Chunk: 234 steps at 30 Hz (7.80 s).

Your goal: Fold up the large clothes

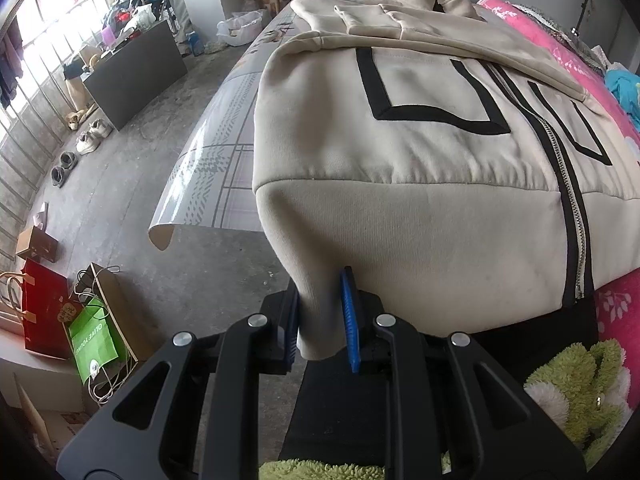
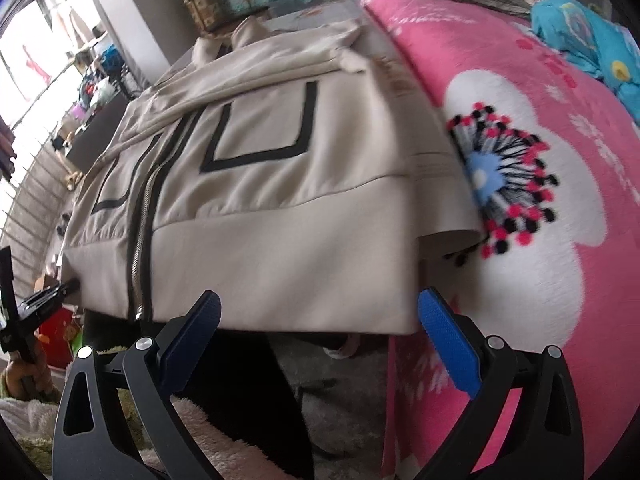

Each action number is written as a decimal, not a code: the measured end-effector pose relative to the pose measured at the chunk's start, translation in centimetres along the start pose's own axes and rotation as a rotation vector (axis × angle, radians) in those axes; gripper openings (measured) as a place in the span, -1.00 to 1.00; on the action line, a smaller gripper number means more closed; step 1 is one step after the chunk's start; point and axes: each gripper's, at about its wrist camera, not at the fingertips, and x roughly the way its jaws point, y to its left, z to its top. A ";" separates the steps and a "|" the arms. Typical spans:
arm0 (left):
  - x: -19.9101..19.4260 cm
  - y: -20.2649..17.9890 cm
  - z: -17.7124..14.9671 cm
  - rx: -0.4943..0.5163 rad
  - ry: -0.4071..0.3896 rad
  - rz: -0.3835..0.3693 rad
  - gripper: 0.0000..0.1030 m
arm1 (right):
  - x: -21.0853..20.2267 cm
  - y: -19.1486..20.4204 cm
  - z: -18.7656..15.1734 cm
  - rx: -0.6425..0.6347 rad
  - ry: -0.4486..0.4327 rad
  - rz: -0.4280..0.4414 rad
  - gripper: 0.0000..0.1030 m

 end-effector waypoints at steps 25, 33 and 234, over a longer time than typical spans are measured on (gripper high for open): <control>-5.3 1.8 0.5 0.004 -0.144 -0.234 -0.89 | -1.4 -1.7 0.2 0.127 0.001 0.126 -0.88; -7.3 3.5 5.6 -0.115 -0.212 -0.451 -0.90 | -4.0 -1.3 4.7 0.159 -0.140 0.253 -0.89; 2.6 -8.5 14.4 0.222 -0.432 -0.015 -0.73 | 12.1 12.0 13.4 -0.306 -0.160 -0.096 -0.92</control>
